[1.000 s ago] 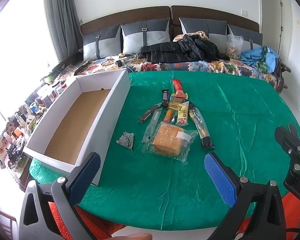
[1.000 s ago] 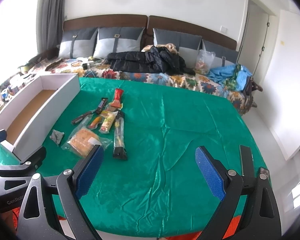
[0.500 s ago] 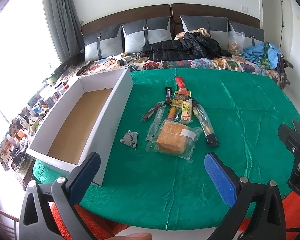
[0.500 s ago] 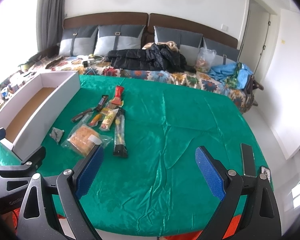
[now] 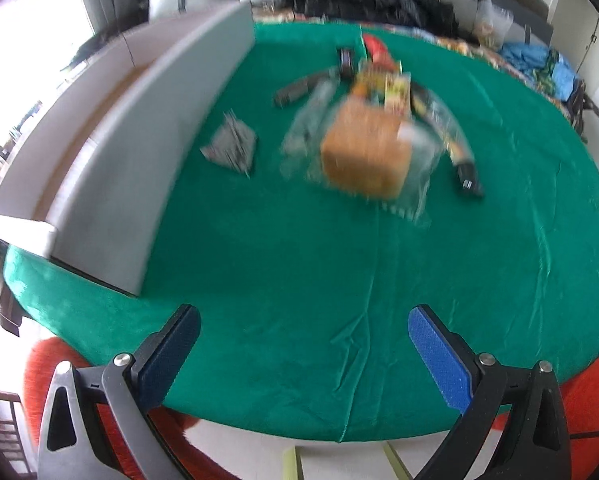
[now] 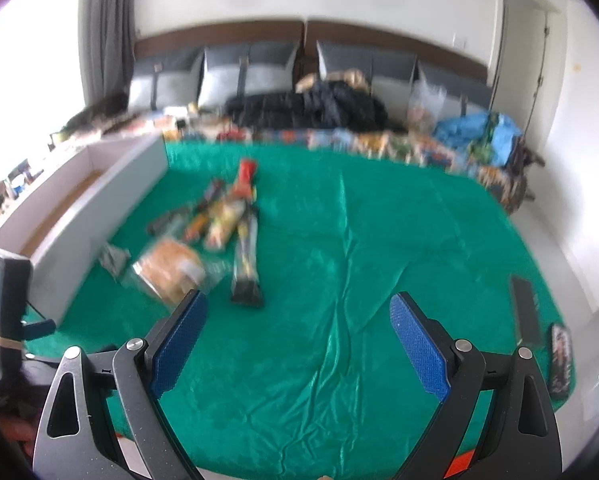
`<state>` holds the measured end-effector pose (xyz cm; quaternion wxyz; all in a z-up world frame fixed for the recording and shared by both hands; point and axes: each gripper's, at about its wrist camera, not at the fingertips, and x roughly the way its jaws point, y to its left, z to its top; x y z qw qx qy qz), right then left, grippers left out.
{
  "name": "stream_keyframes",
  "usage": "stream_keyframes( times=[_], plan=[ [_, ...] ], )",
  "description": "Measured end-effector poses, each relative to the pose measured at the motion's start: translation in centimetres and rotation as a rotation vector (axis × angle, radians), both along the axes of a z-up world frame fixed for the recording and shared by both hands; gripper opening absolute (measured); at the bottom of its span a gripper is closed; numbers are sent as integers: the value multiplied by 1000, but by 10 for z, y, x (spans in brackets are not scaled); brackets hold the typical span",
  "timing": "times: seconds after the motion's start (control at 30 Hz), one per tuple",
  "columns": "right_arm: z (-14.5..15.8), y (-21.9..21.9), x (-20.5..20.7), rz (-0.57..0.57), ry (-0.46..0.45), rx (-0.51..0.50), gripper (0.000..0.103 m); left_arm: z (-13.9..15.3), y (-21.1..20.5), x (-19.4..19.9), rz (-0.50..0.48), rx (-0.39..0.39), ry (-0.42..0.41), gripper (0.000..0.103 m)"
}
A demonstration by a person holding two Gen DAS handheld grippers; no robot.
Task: Organize snacks
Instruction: 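Grasp the small foil packet with the left tool while the right tool grasps the clear tube snack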
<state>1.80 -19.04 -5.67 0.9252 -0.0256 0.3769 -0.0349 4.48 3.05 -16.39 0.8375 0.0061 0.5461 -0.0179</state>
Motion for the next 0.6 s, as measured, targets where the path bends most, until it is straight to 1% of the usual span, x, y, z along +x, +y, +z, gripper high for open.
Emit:
stream_keyframes(
  times=[0.07,0.1,0.2,0.23,0.33,0.37,0.4,0.53,0.6],
  plan=[
    [-27,-5,7,-8,58,-3,94,-16,-6,7,-13,5,30,103],
    [-45,-9,11,-12,102,-8,94,-24,-10,11,-23,13,43,103],
    [-84,-18,13,-13,185,-14,94,-35,-15,20,-26,11,60,103],
    [-91,-21,12,-14,197,-13,94,-38,-15,22,-22,4,65,103],
    [-105,-34,11,-15,218,8,94,-51,-12,30,-6,-22,101,103],
    [-108,-37,11,-15,222,18,94,-53,-14,32,-1,6,94,103],
    [-112,-39,10,-13,223,29,94,-53,-15,32,-12,10,80,103],
    [-121,-41,13,5,226,43,94,-52,-18,33,-1,4,70,103],
    [-126,-41,15,14,235,44,94,-51,-19,31,1,5,48,103]
  ],
)
